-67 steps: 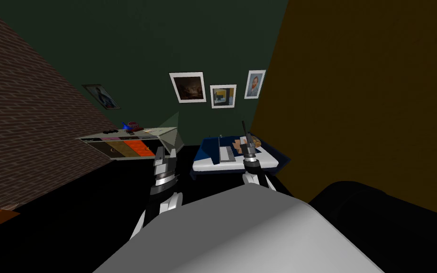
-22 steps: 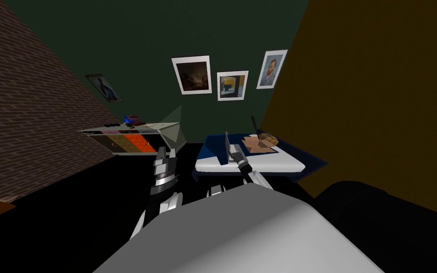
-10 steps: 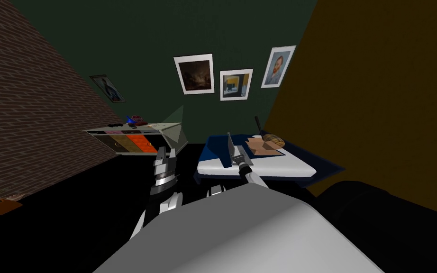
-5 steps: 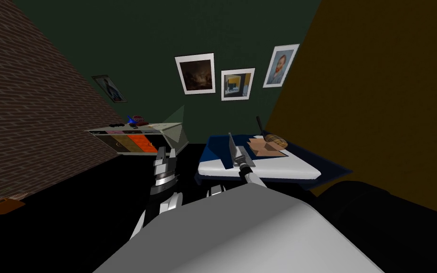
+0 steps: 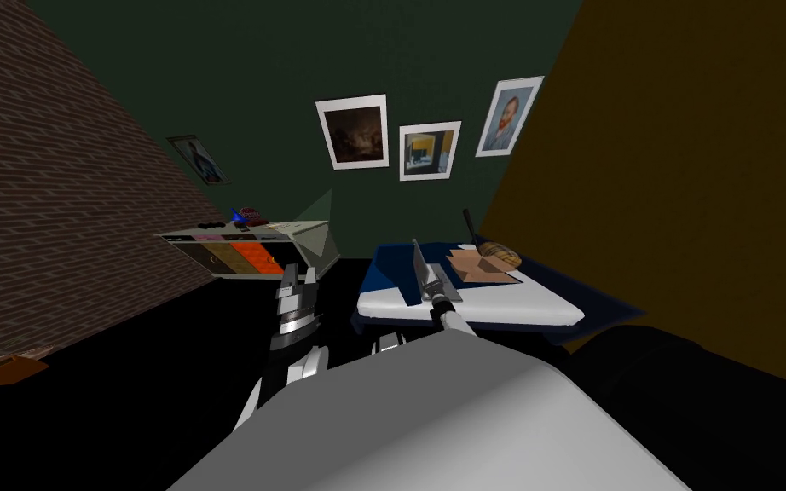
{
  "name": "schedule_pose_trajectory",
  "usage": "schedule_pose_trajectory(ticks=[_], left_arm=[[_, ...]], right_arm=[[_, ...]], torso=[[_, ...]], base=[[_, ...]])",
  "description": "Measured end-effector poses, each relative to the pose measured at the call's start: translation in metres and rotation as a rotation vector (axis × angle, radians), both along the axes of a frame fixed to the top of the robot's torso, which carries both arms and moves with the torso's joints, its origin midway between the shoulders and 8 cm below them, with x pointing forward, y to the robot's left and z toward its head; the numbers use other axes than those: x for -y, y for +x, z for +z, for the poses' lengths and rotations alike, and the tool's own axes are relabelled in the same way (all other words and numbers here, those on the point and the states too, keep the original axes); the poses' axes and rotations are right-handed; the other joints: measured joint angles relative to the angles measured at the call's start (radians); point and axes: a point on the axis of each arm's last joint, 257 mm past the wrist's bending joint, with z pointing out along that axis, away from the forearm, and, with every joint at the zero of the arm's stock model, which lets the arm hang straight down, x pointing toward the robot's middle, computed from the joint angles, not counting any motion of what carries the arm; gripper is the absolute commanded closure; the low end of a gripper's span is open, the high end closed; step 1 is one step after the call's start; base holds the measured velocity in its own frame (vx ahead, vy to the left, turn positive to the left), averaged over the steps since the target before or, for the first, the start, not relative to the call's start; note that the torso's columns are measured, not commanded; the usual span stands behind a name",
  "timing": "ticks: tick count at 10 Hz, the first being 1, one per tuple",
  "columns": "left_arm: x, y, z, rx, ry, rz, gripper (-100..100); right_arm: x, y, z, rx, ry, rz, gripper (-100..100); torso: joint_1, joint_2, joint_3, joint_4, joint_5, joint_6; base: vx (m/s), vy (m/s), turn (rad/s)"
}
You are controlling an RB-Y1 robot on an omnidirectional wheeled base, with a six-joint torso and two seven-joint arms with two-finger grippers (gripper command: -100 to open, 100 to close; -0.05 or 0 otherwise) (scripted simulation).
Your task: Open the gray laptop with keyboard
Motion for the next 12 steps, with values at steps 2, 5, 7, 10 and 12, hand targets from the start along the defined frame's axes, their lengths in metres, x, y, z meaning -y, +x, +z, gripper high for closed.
schedule_pose_trajectory(ticks=[2,5,7,10,12], left_arm=[[0.000,0.000,0.000,0.000,0.000,0.000,0],[0.000,0.000,0.000,0.000,0.000,0.000,0],[0.000,0.000,0.000,0.000,0.000,0.000,0],[0.000,0.000,0.000,0.000,0.000,0.000,0],[0.000,0.000,0.000,0.000,0.000,0.000,0]], right_arm=[[0.006,-0.003,-0.003,-0.016,-0.066,-0.019,-100],[0.017,-0.006,-0.010,-0.040,-0.177,-0.048,-100],[0.025,-0.008,-0.010,-0.055,-0.258,-0.070,-100],[0.033,-0.012,-0.012,-0.073,-0.370,-0.092,-100],[0.038,-0.014,-0.012,-0.081,-0.427,-0.106,-100]], torso=[[-0.001,0.000,0.000,0.000,0.000,0.000],[0.000,0.000,0.000,0.000,0.000,0.000],[-0.001,0.001,0.000,0.000,0.000,0.000],[-0.001,0.001,0.001,0.000,0.000,0.000],[-0.001,0.002,0.001,0.000,0.000,0.000]], base=[[0.037,0.014,0.011],[0.047,0.028,0.020],[0.041,0.018,0.007],[0.041,0.021,0.014],[0.009,0.011,-0.019]])
